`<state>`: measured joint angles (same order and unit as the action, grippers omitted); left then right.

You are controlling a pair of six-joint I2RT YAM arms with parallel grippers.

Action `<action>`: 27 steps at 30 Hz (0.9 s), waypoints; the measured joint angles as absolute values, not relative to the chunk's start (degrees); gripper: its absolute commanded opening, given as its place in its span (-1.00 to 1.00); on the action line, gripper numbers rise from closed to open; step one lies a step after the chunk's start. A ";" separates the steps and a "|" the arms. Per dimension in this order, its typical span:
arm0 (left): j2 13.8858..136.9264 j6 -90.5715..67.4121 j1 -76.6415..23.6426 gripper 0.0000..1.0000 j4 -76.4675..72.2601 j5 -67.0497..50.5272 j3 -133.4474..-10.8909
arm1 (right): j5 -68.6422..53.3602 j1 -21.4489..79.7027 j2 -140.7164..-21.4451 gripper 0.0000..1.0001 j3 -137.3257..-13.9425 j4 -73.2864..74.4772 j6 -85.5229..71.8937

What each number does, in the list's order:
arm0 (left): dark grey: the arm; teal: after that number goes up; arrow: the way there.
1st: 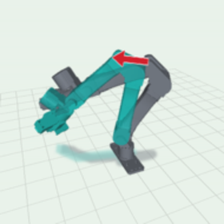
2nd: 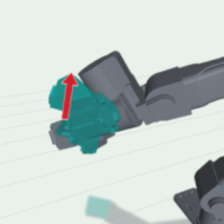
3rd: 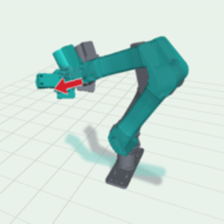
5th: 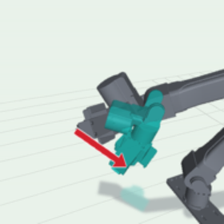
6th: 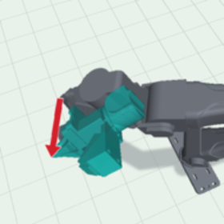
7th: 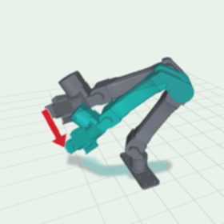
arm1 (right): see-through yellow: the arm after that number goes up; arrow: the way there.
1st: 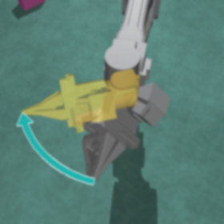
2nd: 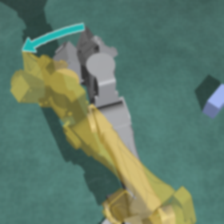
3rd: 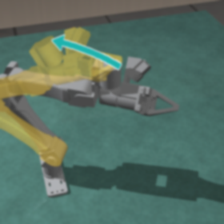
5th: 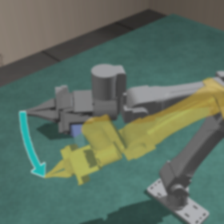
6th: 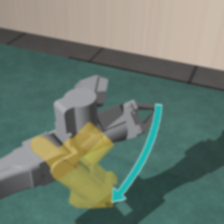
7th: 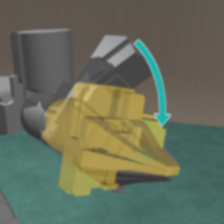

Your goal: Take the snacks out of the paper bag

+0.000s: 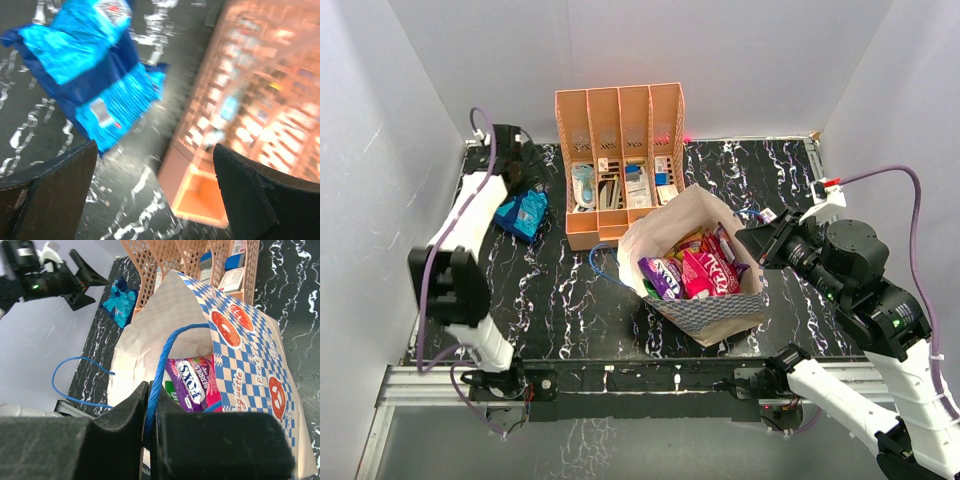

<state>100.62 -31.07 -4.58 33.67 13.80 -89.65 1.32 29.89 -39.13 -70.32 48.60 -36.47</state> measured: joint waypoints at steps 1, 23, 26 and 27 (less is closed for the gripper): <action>96.16 -30.98 -4.60 0.97 32.62 10.55 -86.98 | 0.78 29.89 -39.33 -0.85 -70.32 48.23 -36.38; 74.30 -36.10 -5.89 0.97 26.92 -29.17 -78.30 | 17.54 29.95 -54.76 -0.85 -90.85 53.93 -25.89; 74.28 -36.25 -6.83 0.97 26.00 -30.89 -78.30 | 21.19 29.95 -57.10 -0.85 -92.12 54.30 -22.59; 74.26 -36.27 -7.29 0.97 25.71 -31.38 -78.30 | 22.26 29.95 -57.60 -0.85 -92.40 54.19 -21.21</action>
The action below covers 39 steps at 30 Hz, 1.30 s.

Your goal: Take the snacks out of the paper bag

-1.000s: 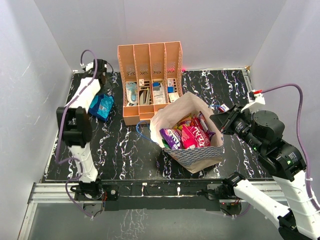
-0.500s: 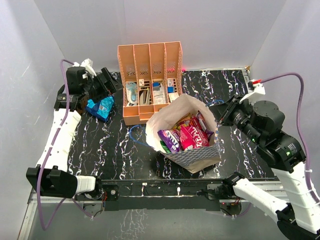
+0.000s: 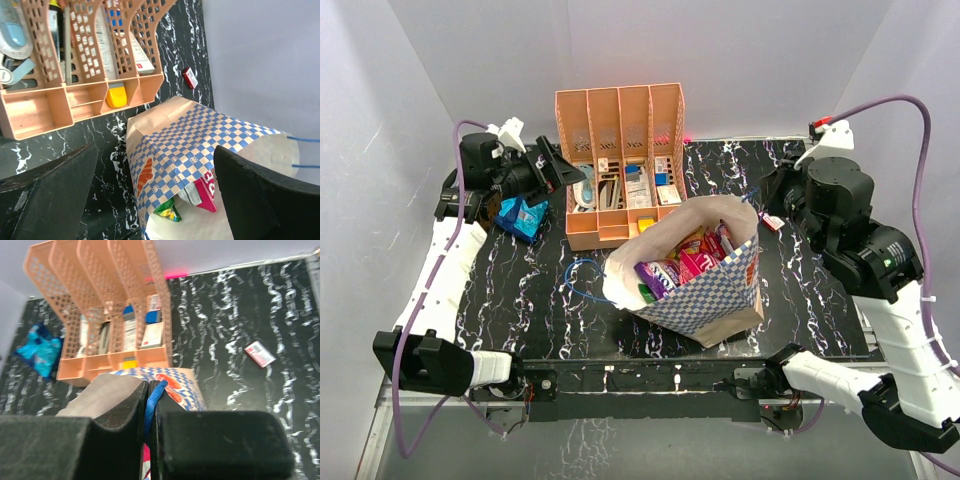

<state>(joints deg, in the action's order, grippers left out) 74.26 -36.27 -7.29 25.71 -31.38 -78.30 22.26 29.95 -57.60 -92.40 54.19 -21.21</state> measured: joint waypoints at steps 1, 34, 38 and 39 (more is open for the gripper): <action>74.26 -36.34 -7.64 0.97 25.52 -31.77 -78.30 | 23.03 29.95 -58.08 -0.85 -92.68 54.13 -19.77; 61.17 -35.62 -40.60 0.97 7.49 -30.37 -63.79 | -8.71 29.89 -55.22 -0.85 -86.50 45.87 -7.94; 60.58 -31.77 -50.30 0.95 3.20 -26.85 -62.52 | -7.09 29.89 -55.20 -0.85 -86.46 45.36 -9.89; 61.43 -29.69 -53.56 0.94 2.81 -25.47 -62.92 | -6.63 29.89 -55.18 -0.85 -86.46 45.23 -10.35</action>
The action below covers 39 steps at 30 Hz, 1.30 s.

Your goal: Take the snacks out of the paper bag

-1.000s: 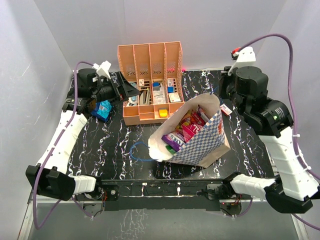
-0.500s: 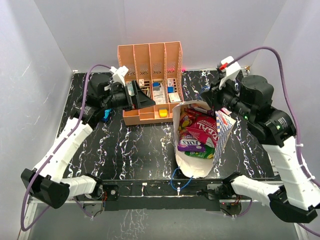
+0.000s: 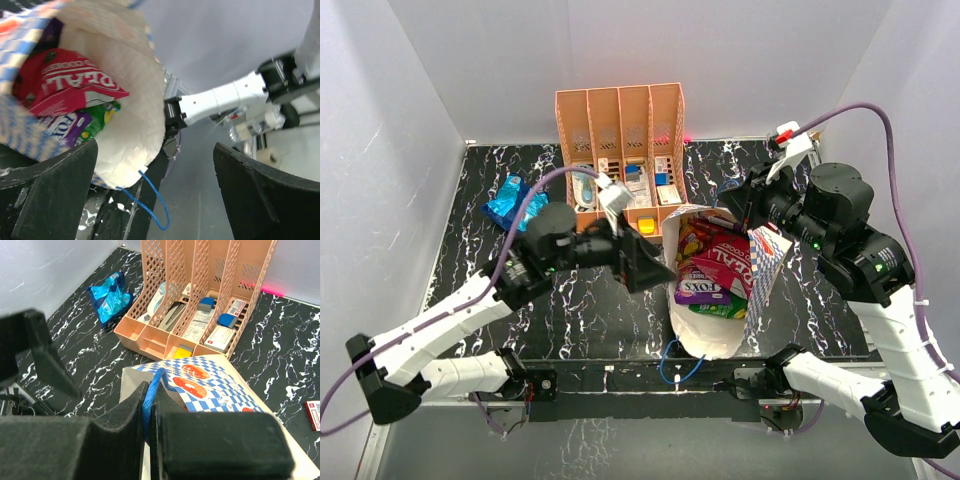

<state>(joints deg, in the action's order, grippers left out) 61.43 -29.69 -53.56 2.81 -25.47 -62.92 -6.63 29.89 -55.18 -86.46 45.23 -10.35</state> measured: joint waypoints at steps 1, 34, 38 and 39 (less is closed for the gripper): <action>62.67 -27.24 -56.88 0.93 2.63 -24.10 -63.44 | -6.22 29.89 -55.18 -0.85 -86.46 45.15 -10.72; 99.90 50.41 -70.74 0.88 -21.37 -7.88 -63.33 | -4.25 29.89 -49.89 -0.85 -84.53 46.26 -15.44; 100.07 50.41 -69.65 0.89 -24.21 -8.14 -64.29 | -4.25 29.89 -49.82 -0.85 -84.53 46.26 -15.38; 100.31 50.39 -69.30 0.88 -24.75 -8.25 -64.62 | -4.25 29.89 -49.84 -0.85 -84.53 46.26 -15.35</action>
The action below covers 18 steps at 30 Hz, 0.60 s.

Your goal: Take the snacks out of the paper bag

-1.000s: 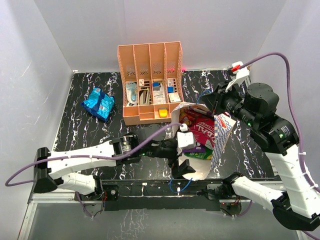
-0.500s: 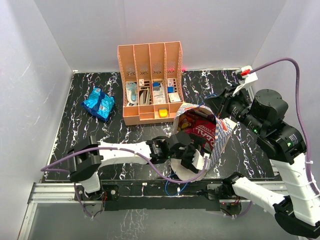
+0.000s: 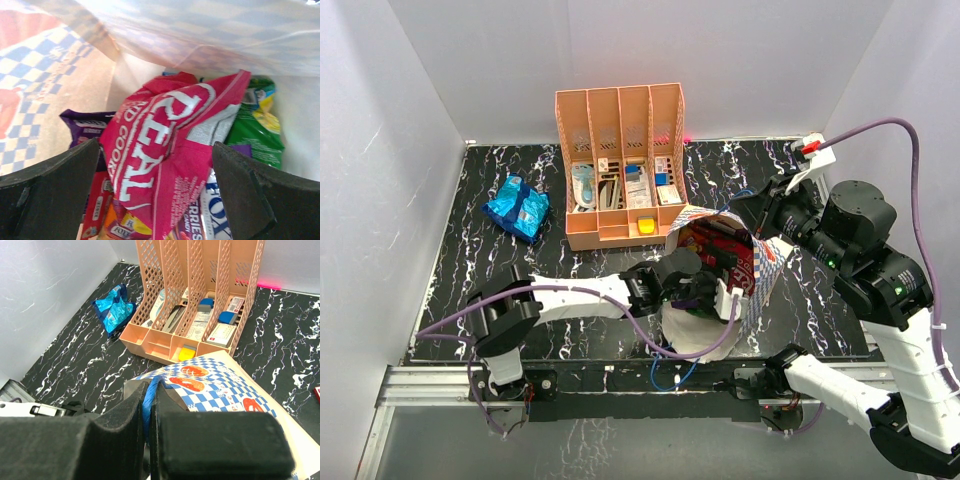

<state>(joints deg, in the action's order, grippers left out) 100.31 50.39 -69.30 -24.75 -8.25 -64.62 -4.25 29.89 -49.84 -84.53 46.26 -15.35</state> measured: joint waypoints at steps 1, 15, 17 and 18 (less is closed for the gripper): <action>100.75 50.35 -68.90 0.87 -25.43 -8.47 -65.08 | -4.23 29.89 -49.84 -0.85 -84.53 46.26 -15.35; 108.51 49.67 -66.96 -0.15 -28.69 -10.31 -69.67 | -3.57 29.89 -50.04 -0.85 -84.51 46.61 -15.16; 108.51 49.47 -66.98 -0.36 -28.69 -10.26 -69.67 | -3.57 29.89 -50.04 -0.85 -84.51 46.61 -15.16; 108.51 49.36 -66.96 -0.44 -28.64 -10.20 -69.67 | -3.55 29.89 -50.02 -0.85 -84.51 46.61 -15.16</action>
<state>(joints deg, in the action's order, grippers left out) 108.51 49.36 -66.96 -28.64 -10.20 -69.67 -3.55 29.89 -50.02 -84.51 46.61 -15.16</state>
